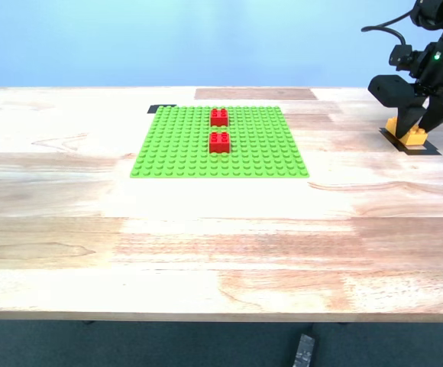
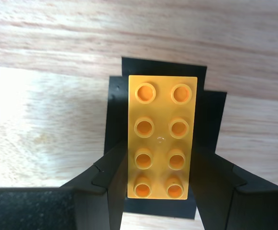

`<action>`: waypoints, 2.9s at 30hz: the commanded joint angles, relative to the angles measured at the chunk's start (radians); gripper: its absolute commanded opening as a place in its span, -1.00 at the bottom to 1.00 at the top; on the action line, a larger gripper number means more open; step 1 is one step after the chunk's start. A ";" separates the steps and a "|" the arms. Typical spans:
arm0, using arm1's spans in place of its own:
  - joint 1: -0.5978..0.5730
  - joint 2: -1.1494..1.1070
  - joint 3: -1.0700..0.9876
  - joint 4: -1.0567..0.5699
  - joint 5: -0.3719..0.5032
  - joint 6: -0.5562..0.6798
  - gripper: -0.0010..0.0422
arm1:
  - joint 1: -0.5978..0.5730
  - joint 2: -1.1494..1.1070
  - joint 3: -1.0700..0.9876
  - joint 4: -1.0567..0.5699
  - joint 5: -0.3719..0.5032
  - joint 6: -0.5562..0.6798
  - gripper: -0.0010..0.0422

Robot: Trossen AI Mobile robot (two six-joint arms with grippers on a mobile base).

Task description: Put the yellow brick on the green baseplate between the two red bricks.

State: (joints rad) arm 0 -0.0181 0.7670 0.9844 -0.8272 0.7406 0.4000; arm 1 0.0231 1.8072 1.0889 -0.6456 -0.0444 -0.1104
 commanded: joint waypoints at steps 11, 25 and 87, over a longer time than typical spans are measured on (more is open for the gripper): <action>0.000 -0.005 0.000 0.001 0.000 0.000 -0.96 | 0.019 -0.134 0.005 -0.005 -0.010 -0.110 -0.66; 0.000 -0.004 0.000 0.000 0.000 0.000 -0.96 | 0.341 -0.352 0.197 -0.109 -0.108 -0.430 -0.66; 0.000 -0.009 -0.018 0.017 0.000 0.000 -0.96 | 0.727 0.430 0.648 -0.191 -0.006 -0.798 -0.66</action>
State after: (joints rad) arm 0 -0.0185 0.7574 0.9672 -0.8131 0.7406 0.4000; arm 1 0.7498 2.2314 1.7393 -0.8333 -0.0380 -0.9146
